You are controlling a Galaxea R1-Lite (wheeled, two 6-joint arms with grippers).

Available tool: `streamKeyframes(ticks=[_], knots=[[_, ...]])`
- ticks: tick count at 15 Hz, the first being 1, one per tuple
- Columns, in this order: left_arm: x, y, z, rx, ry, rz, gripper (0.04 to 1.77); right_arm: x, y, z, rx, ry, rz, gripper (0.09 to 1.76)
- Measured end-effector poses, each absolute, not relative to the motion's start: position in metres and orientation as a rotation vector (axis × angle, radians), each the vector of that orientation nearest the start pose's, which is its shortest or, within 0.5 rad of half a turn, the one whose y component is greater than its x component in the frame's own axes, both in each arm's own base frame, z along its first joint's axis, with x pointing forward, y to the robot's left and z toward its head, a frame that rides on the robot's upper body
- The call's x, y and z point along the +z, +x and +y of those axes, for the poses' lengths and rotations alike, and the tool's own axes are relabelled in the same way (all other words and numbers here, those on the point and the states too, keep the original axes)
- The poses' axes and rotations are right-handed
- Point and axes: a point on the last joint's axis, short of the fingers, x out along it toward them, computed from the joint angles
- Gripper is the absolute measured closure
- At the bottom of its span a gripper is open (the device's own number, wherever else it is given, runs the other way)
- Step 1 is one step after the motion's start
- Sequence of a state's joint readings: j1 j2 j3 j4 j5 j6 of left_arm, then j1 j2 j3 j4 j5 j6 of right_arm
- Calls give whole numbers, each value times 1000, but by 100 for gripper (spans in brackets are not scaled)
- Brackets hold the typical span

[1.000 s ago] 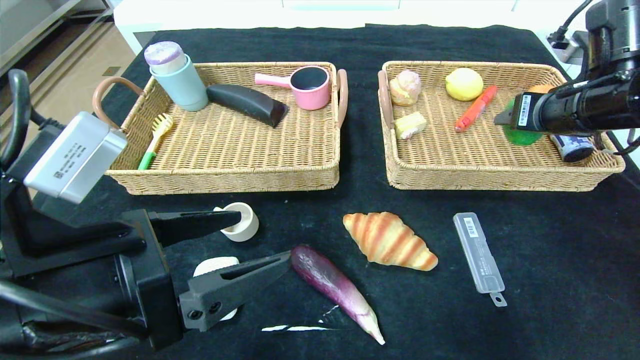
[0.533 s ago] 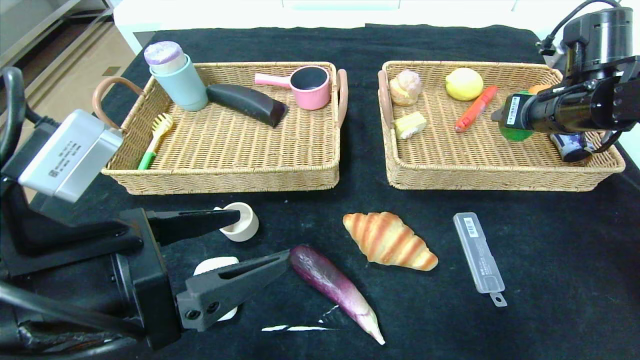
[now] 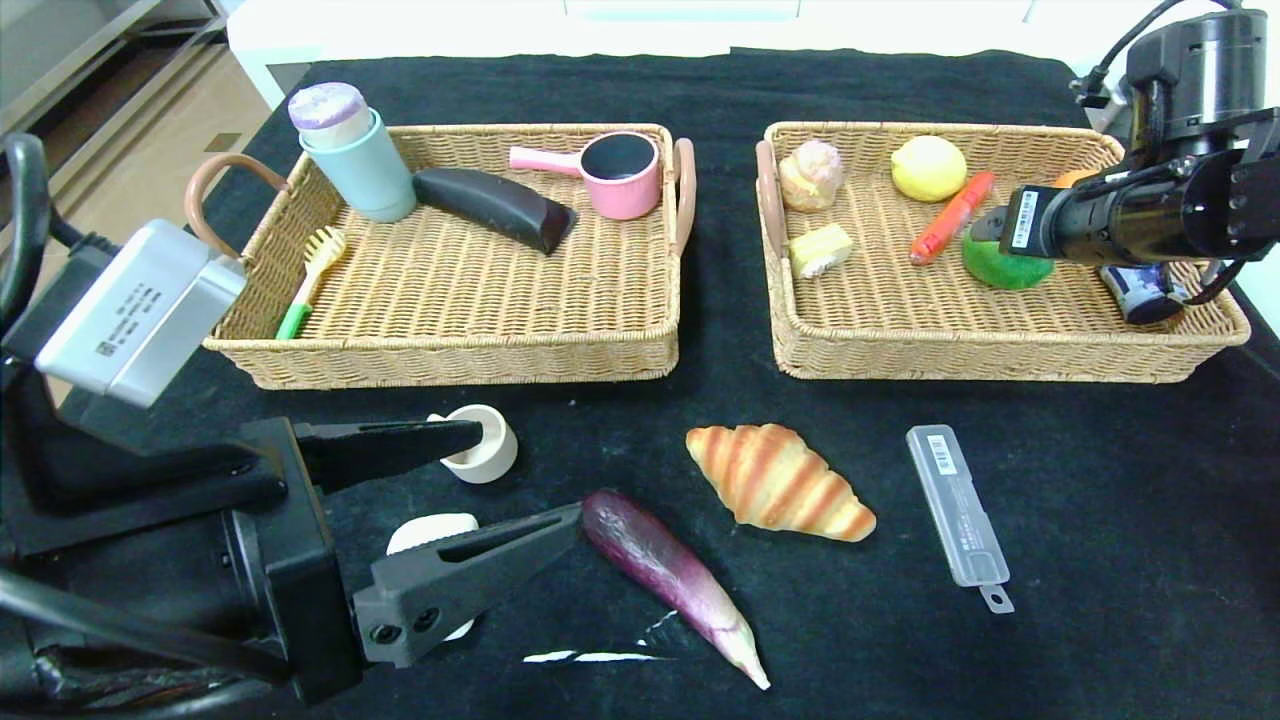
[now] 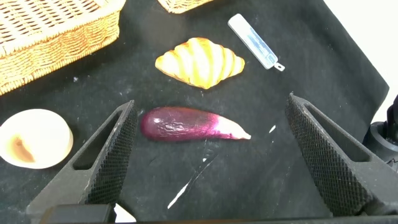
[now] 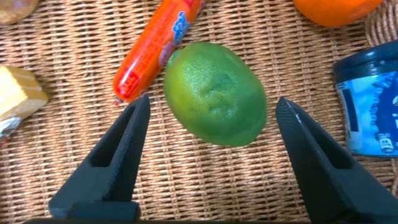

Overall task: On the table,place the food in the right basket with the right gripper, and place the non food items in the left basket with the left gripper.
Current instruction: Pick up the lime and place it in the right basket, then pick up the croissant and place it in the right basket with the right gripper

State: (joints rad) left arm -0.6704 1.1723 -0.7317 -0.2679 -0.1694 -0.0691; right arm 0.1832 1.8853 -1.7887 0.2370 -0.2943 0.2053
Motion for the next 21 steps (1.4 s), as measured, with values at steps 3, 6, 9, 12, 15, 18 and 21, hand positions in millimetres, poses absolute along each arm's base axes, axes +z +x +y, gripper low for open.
streamKeyframes(ticks=[3, 6, 9, 12, 15, 18, 21], knots=[[253, 134, -111, -831, -20, 201, 9, 316, 357, 63, -128, 106, 304, 30], [253, 134, -111, -831, -20, 199, 9, 318, 337, 66, -78, 11, 318, 25], [253, 134, -111, -831, -22, 199, 9, 316, 307, 81, 69, -54, 347, 21], [255, 132, -110, -831, -24, 191, 9, 319, 271, 101, 237, -115, 343, 19], [256, 131, -109, -830, -24, 183, 9, 318, 240, 126, 375, -184, 348, 17], [260, 128, -106, -828, -22, 168, 9, 311, 213, 150, 505, -246, 386, 16], [267, 119, -98, -825, -16, 183, 9, 296, 197, 165, 603, -343, 413, 16]])
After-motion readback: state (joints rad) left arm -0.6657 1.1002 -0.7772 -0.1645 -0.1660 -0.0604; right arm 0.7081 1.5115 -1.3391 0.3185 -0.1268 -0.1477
